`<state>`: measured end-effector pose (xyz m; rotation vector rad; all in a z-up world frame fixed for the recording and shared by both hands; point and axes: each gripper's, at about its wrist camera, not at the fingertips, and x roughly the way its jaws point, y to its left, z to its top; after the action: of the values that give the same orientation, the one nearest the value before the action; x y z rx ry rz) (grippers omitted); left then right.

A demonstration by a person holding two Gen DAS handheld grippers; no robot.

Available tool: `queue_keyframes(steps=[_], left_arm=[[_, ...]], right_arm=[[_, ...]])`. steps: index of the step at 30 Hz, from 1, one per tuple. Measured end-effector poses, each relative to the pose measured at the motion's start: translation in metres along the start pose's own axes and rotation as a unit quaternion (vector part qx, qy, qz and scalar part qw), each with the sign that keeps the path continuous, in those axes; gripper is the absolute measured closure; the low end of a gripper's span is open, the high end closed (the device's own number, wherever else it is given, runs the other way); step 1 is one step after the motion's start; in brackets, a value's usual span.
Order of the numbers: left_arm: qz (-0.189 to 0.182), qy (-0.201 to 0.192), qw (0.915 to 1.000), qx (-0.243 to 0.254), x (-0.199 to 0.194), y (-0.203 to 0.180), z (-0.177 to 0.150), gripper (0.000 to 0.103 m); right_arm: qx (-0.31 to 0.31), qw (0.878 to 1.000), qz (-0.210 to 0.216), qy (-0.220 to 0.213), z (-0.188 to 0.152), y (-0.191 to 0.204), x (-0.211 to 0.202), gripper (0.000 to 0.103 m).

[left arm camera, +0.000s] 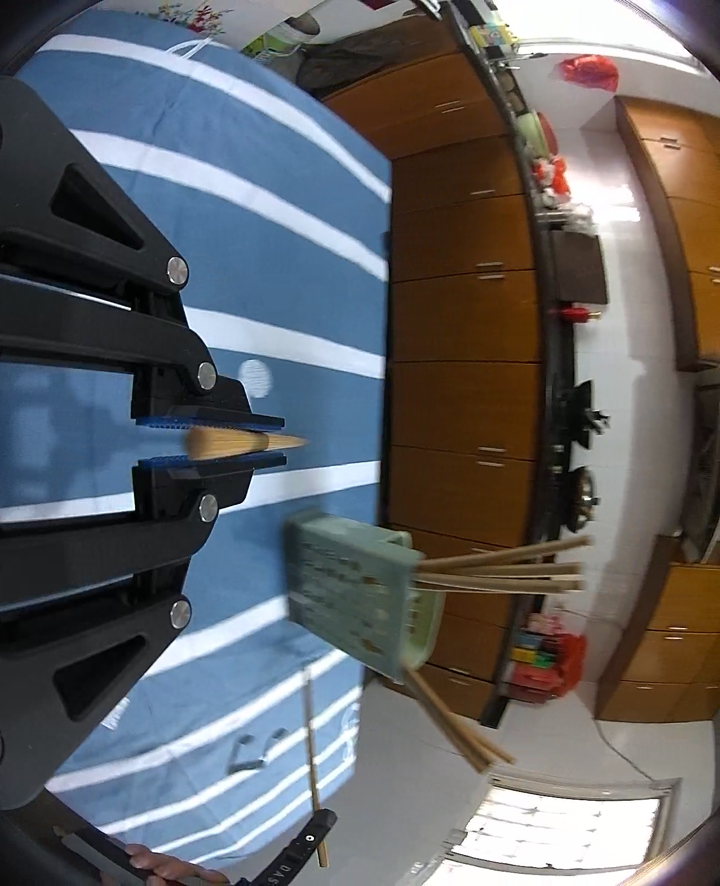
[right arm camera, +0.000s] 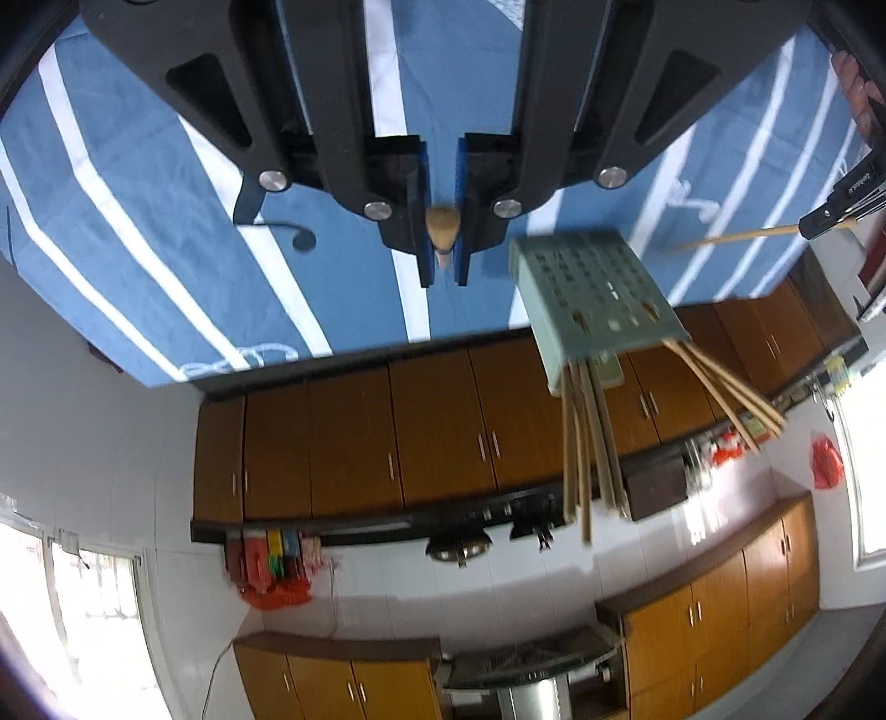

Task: Organize utensils
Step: 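Lift both held chopsticks upright and carry them toward the green holder, then lower both chopsticks into the green holder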

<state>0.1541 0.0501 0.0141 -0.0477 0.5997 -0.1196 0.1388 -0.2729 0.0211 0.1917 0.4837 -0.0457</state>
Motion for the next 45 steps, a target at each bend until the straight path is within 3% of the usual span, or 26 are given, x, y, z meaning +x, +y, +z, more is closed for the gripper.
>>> queue_keyframes(steps=[9, 15, 20, 26, 31, 34, 37, 41, 45], left_arm=[[-0.002, -0.026, 0.9996, 0.007, -0.011, -0.008, 0.018, 0.096], [-0.039, -0.041, 0.9983, 0.008, -0.03, -0.011, 0.036, 0.096], [-0.075, -0.079, 0.994, 0.013, -0.056, -0.02, 0.064, 0.096], [-0.09, -0.132, 0.9871, 0.009, -0.07, -0.038, 0.099, 0.096], [-0.087, -0.174, 0.9805, -0.027, -0.061, -0.051, 0.129, 0.096], [-0.088, -0.186, 0.9773, -0.05, -0.05, -0.053, 0.14, 0.096], [-0.065, -0.201, 0.9764, -0.047, -0.037, -0.062, 0.143, 0.096], [-0.049, -0.2, 0.9781, -0.031, -0.016, -0.071, 0.141, 0.096], [-0.056, -0.183, 0.9811, -0.028, 0.003, -0.076, 0.138, 0.096]], right_arm=[[0.002, 1.0, 0.016, -0.021, 0.016, 0.004, -0.013, 0.095], [0.001, 0.997, 0.061, -0.045, 0.043, 0.013, -0.035, 0.095], [0.001, 0.99, 0.125, -0.065, 0.078, 0.024, -0.066, 0.095], [-0.011, 0.986, 0.147, -0.083, 0.105, 0.04, -0.082, 0.095], [-0.02, 0.988, 0.135, -0.078, 0.124, 0.056, -0.067, 0.095], [-0.026, 0.991, 0.124, -0.051, 0.133, 0.064, -0.041, 0.095], [-0.029, 0.993, 0.115, -0.027, 0.135, 0.068, -0.018, 0.095], [-0.03, 0.993, 0.112, -0.003, 0.134, 0.072, 0.007, 0.095], [-0.031, 0.993, 0.114, 0.01, 0.131, 0.075, 0.021, 0.095]])
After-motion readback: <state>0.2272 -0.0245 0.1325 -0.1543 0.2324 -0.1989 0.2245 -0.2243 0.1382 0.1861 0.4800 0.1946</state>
